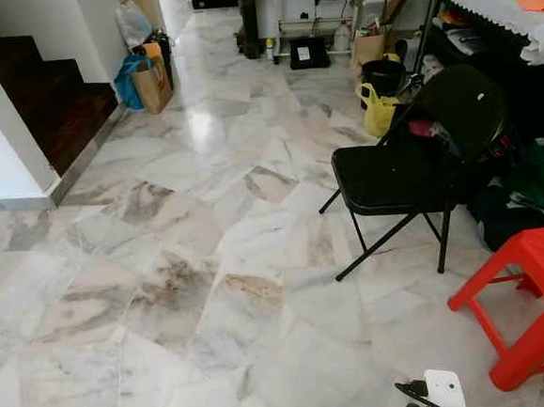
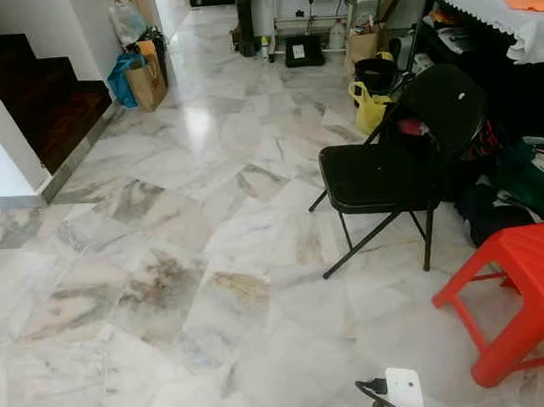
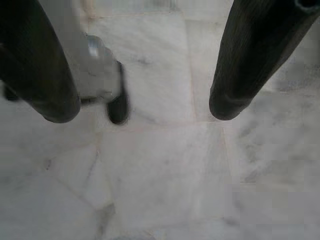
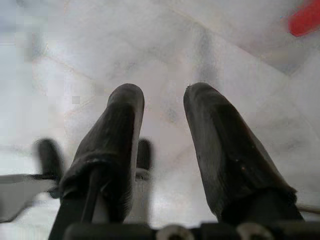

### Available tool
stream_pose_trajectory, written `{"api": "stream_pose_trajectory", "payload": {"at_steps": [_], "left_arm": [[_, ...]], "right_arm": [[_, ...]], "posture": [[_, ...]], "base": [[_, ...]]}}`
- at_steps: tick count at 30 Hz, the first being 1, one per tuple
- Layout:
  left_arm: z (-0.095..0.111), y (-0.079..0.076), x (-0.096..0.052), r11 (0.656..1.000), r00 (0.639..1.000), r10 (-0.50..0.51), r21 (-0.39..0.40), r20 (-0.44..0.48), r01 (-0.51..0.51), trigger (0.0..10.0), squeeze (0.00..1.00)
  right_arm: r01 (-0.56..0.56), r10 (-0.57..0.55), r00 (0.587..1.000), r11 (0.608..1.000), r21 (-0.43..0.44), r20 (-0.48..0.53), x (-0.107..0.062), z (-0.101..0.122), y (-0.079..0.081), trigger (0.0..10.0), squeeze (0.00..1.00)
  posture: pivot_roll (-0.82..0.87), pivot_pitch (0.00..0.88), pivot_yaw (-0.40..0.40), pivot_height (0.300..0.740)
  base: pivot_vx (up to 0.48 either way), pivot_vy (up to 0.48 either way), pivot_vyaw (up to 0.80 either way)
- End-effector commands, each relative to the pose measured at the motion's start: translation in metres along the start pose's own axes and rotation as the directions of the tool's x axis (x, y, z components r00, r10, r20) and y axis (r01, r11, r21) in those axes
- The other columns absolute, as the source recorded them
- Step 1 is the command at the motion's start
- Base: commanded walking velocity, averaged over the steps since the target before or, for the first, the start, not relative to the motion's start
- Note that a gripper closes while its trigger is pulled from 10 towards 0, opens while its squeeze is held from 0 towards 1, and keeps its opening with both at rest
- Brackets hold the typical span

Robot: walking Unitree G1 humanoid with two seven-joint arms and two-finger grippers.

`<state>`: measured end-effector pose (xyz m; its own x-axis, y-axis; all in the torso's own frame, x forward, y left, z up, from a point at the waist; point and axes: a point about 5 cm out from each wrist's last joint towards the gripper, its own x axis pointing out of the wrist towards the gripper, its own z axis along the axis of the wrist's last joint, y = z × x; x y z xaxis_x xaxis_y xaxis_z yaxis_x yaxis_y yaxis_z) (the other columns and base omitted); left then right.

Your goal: Setting the table

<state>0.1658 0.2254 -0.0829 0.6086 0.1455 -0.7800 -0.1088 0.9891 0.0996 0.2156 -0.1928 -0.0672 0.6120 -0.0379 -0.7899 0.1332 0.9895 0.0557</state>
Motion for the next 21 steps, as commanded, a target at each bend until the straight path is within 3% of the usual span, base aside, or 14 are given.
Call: {"api": "stream_pose_trajectory", "payload": {"at_steps": [1,21], "left_arm": [[0.003,-0.0063,0.0017,0.999,0.999,-0.031,-0.037,-0.01,0.03,10.0,0.0],[0.0057,-0.0083,0.0026,0.998,1.0,-0.03,-0.05,-0.008,0.029,10.0,0.0]], "right_arm": [[-0.051,0.052,0.998,0.999,-0.003,0.046,0.0026,0.0199,0.0101,10.0,0.0],[-0.051,0.049,0.997,0.998,0.022,0.06,0.0031,0.0252,0.0118,10.0,0.0]], "posture": [[0.05,0.022,-0.038,0.74],[0.05,0.029,-0.04,0.74]], "base": [[0.0,0.0,0.0],[0.0,0.0,0.0]]}}
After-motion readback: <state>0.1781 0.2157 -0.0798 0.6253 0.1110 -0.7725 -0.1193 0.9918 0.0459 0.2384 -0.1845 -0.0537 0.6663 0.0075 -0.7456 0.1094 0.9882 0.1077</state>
